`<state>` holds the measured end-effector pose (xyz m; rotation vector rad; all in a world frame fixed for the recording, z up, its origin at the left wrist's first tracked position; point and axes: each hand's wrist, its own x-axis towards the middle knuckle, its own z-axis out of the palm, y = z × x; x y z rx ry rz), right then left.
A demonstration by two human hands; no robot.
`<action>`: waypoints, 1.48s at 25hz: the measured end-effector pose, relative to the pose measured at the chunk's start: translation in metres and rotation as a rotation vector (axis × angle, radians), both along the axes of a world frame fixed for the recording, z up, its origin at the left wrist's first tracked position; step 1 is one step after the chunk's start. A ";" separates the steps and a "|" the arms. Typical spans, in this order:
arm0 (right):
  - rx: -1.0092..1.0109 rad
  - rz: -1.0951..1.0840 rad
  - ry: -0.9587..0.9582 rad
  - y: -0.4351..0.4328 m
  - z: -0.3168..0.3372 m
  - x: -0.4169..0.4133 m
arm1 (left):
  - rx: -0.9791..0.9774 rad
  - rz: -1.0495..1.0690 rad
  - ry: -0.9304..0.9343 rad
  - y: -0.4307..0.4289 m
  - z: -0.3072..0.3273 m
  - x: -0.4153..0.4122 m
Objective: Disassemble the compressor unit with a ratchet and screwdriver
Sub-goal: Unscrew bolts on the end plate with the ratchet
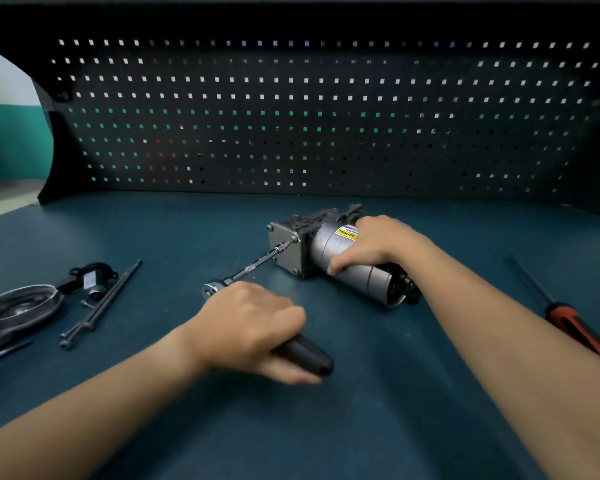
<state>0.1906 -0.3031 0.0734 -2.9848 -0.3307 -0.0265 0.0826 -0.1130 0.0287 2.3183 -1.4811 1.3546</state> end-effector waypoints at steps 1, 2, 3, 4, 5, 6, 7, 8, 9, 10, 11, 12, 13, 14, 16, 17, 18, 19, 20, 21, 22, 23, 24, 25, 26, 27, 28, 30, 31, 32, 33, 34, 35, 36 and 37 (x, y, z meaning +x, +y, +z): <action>-0.003 0.001 -0.005 0.000 0.000 0.000 | -0.111 0.031 0.002 -0.002 0.000 0.001; -0.001 -0.002 -0.007 0.001 -0.001 0.000 | -0.323 0.089 0.020 -0.005 0.003 0.003; 0.003 -0.006 -0.006 0.001 -0.001 -0.001 | -0.662 0.124 0.128 -0.005 0.014 0.006; 0.004 -0.009 -0.001 0.001 0.000 -0.001 | -1.073 0.093 0.300 -0.001 0.029 0.010; 0.006 -0.010 0.004 0.001 0.000 -0.001 | -1.444 0.006 0.495 0.007 0.043 0.015; 0.008 -0.008 0.006 0.000 0.000 -0.001 | -1.724 -0.056 0.649 0.017 0.049 0.020; 0.008 -0.005 0.007 0.000 0.000 0.000 | -1.924 -0.065 0.757 0.027 0.047 0.025; 0.006 -0.004 0.010 -0.001 0.000 0.001 | -2.081 -0.079 0.837 0.036 0.040 0.030; 0.003 -0.005 0.017 -0.001 -0.001 0.002 | -2.200 -0.095 0.892 0.041 0.031 0.031; 0.002 -0.005 0.030 -0.001 -0.002 0.003 | -2.254 -0.104 0.926 0.044 0.023 0.030; 0.007 -0.007 0.049 -0.001 -0.002 0.005 | -2.236 -0.108 0.925 0.045 0.019 0.027; 0.016 -0.011 0.070 -0.001 -0.001 0.008 | -2.161 -0.087 0.890 0.046 0.018 0.022; 0.023 -0.014 0.095 -0.002 0.001 0.011 | -2.030 -0.038 0.824 0.048 0.021 0.018; 0.037 -0.018 0.129 -0.003 0.003 0.015 | -1.882 -0.003 0.751 0.050 0.026 0.012; 0.099 -0.028 0.211 -0.007 0.007 0.025 | -1.669 0.037 0.634 0.048 0.034 0.002; 0.118 -0.025 0.243 -0.009 0.009 0.028 | -1.651 0.038 0.610 0.046 0.034 0.000; 0.122 -0.020 0.257 -0.010 0.009 0.031 | -1.672 0.017 0.606 0.044 0.033 0.000; 0.123 -0.020 0.261 -0.010 0.009 0.033 | -1.694 -0.013 0.618 0.041 0.032 0.002; 0.127 -0.024 0.265 -0.010 0.009 0.034 | -1.694 -0.026 0.637 0.035 0.031 0.005; 0.135 -0.030 0.268 -0.010 0.009 0.034 | -1.674 -0.013 0.647 0.030 0.029 0.008; 0.140 -0.031 0.270 -0.010 0.008 0.035 | -1.647 -0.005 0.651 0.026 0.027 0.012; 0.142 -0.029 0.273 -0.010 0.007 0.035 | -1.622 -0.006 0.652 0.022 0.026 0.015; 0.148 -0.029 0.277 -0.010 0.007 0.035 | -1.611 -0.007 0.651 0.020 0.025 0.017; 0.155 -0.030 0.280 -0.010 0.007 0.036 | -1.609 -0.004 0.648 0.019 0.024 0.019; 0.162 -0.031 0.281 -0.010 0.008 0.036 | -1.614 0.004 0.644 0.019 0.024 0.020; 0.166 -0.032 0.282 -0.010 0.008 0.036 | -1.622 0.016 0.642 0.019 0.023 0.022; 0.170 -0.032 0.283 -0.010 0.008 0.035 | -1.633 0.024 0.645 0.019 0.023 0.024; 0.173 -0.029 0.285 -0.010 0.008 0.035 | -1.651 0.016 0.654 0.018 0.021 0.026; 0.177 -0.028 0.286 -0.010 0.008 0.035 | -1.653 0.008 0.658 0.017 0.021 0.027; 0.180 -0.027 0.287 -0.010 0.008 0.034 | -1.653 0.006 0.662 0.016 0.021 0.027; 0.182 -0.027 0.287 -0.010 0.008 0.034 | -1.652 0.008 0.664 0.016 0.020 0.027; 0.183 -0.028 0.286 -0.010 0.008 0.033 | -1.653 0.012 0.665 0.016 0.020 0.028; 0.184 -0.028 0.286 -0.009 0.008 0.033 | -1.662 0.020 0.667 0.016 0.019 0.028; 0.186 -0.030 0.286 -0.009 0.008 0.033 | -1.678 0.029 0.672 0.017 0.018 0.029; 0.187 -0.031 0.286 -0.009 0.008 0.033 | -1.697 0.037 0.682 0.018 0.017 0.029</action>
